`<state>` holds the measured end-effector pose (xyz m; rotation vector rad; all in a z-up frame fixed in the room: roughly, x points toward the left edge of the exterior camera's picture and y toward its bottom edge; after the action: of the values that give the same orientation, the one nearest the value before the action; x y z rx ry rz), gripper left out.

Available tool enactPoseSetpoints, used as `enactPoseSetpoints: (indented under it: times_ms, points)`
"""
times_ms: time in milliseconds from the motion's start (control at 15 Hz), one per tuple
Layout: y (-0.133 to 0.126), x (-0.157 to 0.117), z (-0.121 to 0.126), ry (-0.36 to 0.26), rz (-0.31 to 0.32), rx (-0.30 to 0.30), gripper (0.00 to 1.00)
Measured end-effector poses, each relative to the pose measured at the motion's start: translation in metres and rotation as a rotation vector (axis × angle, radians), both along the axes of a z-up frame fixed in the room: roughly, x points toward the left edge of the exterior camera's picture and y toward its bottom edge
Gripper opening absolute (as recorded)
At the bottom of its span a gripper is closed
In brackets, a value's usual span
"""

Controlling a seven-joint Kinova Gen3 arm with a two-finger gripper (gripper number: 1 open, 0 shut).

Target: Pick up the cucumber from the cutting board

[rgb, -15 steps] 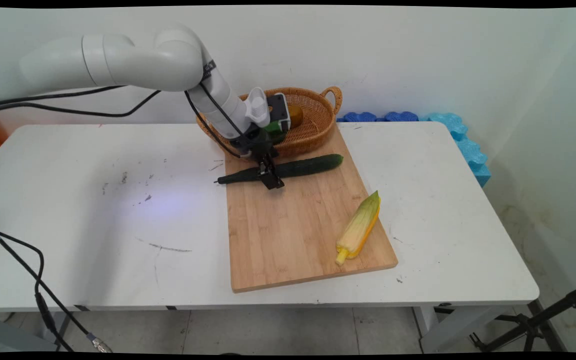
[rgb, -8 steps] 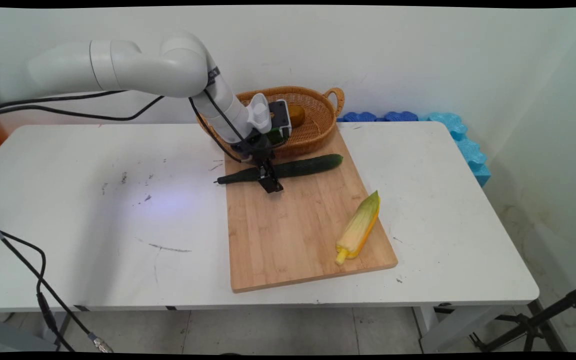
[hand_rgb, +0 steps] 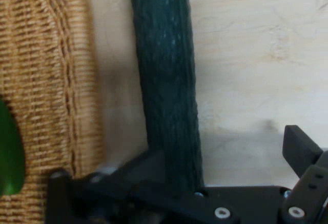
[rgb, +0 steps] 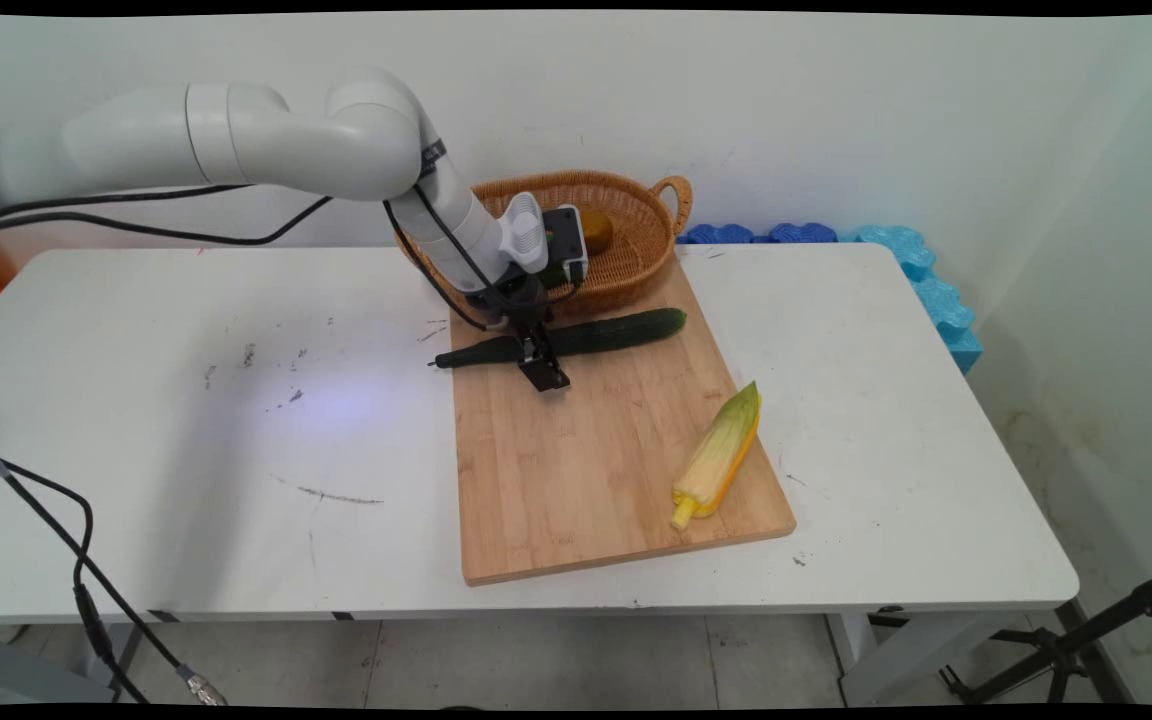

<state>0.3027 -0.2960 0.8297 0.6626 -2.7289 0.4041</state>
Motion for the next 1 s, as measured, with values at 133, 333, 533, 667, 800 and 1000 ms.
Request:
enactPoseSetpoints:
  times_ms: [133,333,533,667,800,1000]
  points:
    - [0.001,-0.002,0.003,0.001,-0.002,-0.005,1.00]
    - [0.004,-0.003,0.010,0.003,-0.002,-0.015,1.00]
    - [0.008,-0.002,0.016,0.006,0.002,-0.018,1.00]
    - [0.013,0.000,0.022,0.010,0.010,-0.015,1.00]
    - [0.018,0.005,0.027,0.018,0.017,-0.010,1.00]
    - [0.022,0.015,0.030,0.027,0.023,-0.007,1.00]
